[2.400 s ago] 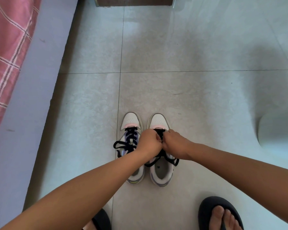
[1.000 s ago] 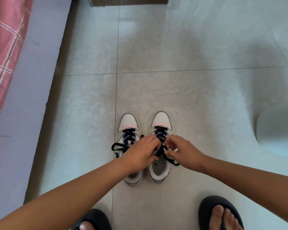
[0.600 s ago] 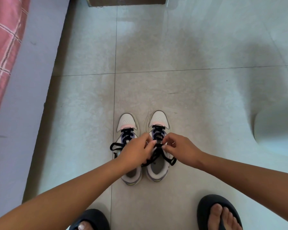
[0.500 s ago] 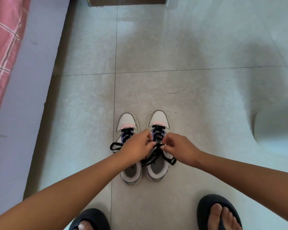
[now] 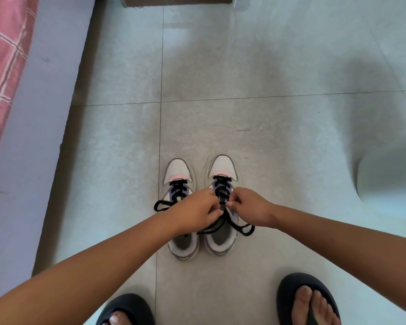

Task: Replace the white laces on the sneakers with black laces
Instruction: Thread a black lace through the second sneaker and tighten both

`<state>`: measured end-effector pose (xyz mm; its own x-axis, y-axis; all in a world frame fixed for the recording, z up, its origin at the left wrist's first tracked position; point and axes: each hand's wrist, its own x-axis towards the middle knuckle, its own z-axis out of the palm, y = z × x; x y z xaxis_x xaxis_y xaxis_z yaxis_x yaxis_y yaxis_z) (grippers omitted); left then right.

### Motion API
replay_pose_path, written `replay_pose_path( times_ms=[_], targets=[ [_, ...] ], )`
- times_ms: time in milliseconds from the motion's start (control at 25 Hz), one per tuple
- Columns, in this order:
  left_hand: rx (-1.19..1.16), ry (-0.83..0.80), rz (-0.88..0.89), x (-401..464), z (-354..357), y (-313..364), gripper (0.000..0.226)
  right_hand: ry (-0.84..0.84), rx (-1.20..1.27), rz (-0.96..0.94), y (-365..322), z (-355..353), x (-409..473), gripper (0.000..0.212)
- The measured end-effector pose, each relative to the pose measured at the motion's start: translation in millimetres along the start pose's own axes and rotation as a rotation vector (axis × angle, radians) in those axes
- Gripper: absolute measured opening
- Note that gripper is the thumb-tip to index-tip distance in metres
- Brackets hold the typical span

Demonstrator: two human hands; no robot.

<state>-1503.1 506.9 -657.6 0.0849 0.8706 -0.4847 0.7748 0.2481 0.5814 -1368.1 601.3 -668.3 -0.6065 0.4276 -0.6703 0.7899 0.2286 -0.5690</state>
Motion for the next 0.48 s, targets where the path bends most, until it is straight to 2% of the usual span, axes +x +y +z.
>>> replay_pose_path(
  times_ms=[80,160,280,440,480],
  targets=[
    [-0.219,0.041,-0.165,-3,4,1,0.027,0.016,0.035,0.002,2,1,0,0.029],
    [-0.374,0.073,-0.278,0,9,5,0.018,0.02,0.066,0.006,3,2,-1,0.027],
    [-0.212,0.114,-0.237,13,9,6,0.018,0.004,0.204,0.053,5,3,-1,0.024],
    [-0.095,0.057,-0.269,24,1,15,0.006,-0.06,0.423,0.132,5,3,-1,0.027],
    [-0.065,0.033,-0.291,25,0,18,0.017,-0.076,0.451,0.14,5,3,-1,0.027]
  ],
)
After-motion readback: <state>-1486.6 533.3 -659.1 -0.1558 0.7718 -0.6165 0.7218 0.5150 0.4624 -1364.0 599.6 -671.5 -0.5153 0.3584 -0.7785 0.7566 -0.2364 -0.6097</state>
